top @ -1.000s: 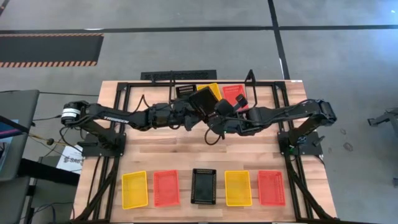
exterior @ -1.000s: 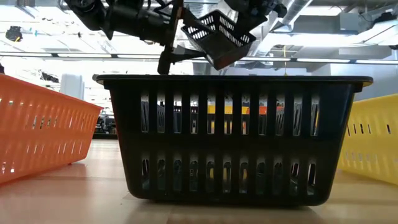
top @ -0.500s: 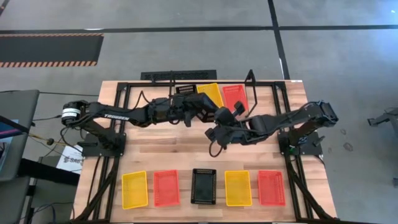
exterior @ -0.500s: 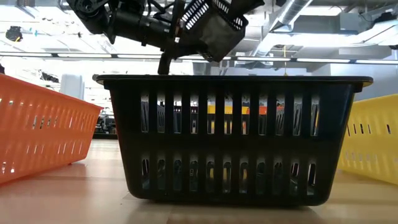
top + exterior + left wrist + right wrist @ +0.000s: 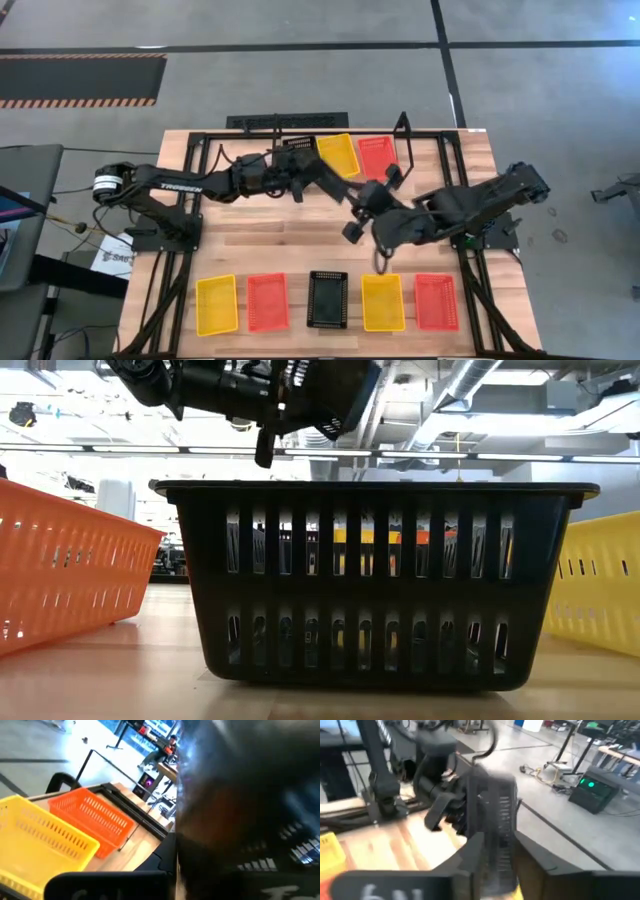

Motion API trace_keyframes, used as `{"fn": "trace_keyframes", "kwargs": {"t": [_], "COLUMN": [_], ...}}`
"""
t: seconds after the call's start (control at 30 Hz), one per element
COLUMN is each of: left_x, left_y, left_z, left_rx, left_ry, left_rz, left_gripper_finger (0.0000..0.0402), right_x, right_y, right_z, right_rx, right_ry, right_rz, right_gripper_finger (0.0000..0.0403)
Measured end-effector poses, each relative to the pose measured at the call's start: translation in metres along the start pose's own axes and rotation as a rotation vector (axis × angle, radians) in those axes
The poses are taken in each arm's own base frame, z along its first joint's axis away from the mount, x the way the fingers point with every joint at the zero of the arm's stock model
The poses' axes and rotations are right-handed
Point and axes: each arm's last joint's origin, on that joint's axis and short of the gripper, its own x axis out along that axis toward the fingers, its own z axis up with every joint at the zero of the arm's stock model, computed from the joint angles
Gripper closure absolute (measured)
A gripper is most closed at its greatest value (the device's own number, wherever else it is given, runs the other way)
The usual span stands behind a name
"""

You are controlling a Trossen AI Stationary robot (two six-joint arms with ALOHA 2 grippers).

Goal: Stack baskets on shelf by color
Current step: Stack the right black bin on top of the other the black bin on the shelf

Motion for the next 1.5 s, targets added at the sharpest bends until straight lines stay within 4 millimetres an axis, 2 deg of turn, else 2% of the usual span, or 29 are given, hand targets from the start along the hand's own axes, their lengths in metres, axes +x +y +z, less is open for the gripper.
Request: {"fn": "trace_keyframes", "kwargs": {"t": [0.2,0.3,0.43,0.53,0.67,0.8,0.93,1.07,1.23,1.37,1.43,1.5], "left_x": [-0.008,-0.020,-0.047,-0.075,-0.105,-0.116,-0.104,-0.073,-0.026,0.005,0.016,0.022], "left_y": [0.000,0.000,-0.001,-0.006,-0.024,-0.052,-0.077,-0.092,-0.099,-0.099,-0.097,-0.094], "left_z": [-0.001,0.001,0.006,0.019,0.047,0.089,0.124,0.145,0.149,0.142,0.136,0.132], "left_rx": [0.013,-0.018,-0.034,-0.057,-0.050,-0.018,0.026,0.076,0.109,0.150,0.161,0.149], "left_ry": [0.077,0.137,0.223,0.250,0.266,0.192,0.180,0.263,0.390,0.451,0.477,0.487], "left_rz": [0.055,0.100,0.227,0.345,0.513,0.583,0.627,0.684,0.730,0.749,0.763,0.782], "left_gripper_finger": [0.0401,0.0401,0.0401,0.0401,0.0401,0.0401,0.0401,0.0402,0.0401,0.0401,0.0401,0.0401], "right_x": [-0.011,-0.022,-0.037,-0.051,-0.064,-0.072,-0.079,-0.086,-0.105,-0.120,-0.128,-0.135], "right_y": [-0.014,-0.029,-0.056,-0.080,-0.109,-0.134,-0.155,-0.171,-0.200,-0.223,-0.234,-0.242], "right_z": [0.015,0.023,0.029,0.029,0.027,0.024,0.021,0.021,0.020,0.016,0.014,0.011], "right_rx": [-0.048,-0.019,0.020,0.033,0.016,-0.015,-0.049,-0.078,-0.021,0.046,0.052,0.048], "right_ry": [0.017,0.026,0.050,0.069,0.098,0.124,0.152,0.144,0.117,0.121,0.117,0.111], "right_rz": [-0.031,-0.045,-0.073,-0.087,-0.114,-0.155,-0.189,-0.190,-0.163,-0.089,-0.051,-0.016], "right_gripper_finger": [0.0186,0.0165,0.0169,0.0183,0.0203,0.0221,0.0234,0.0246,0.0286,0.0355,0.0389,0.0392]}}
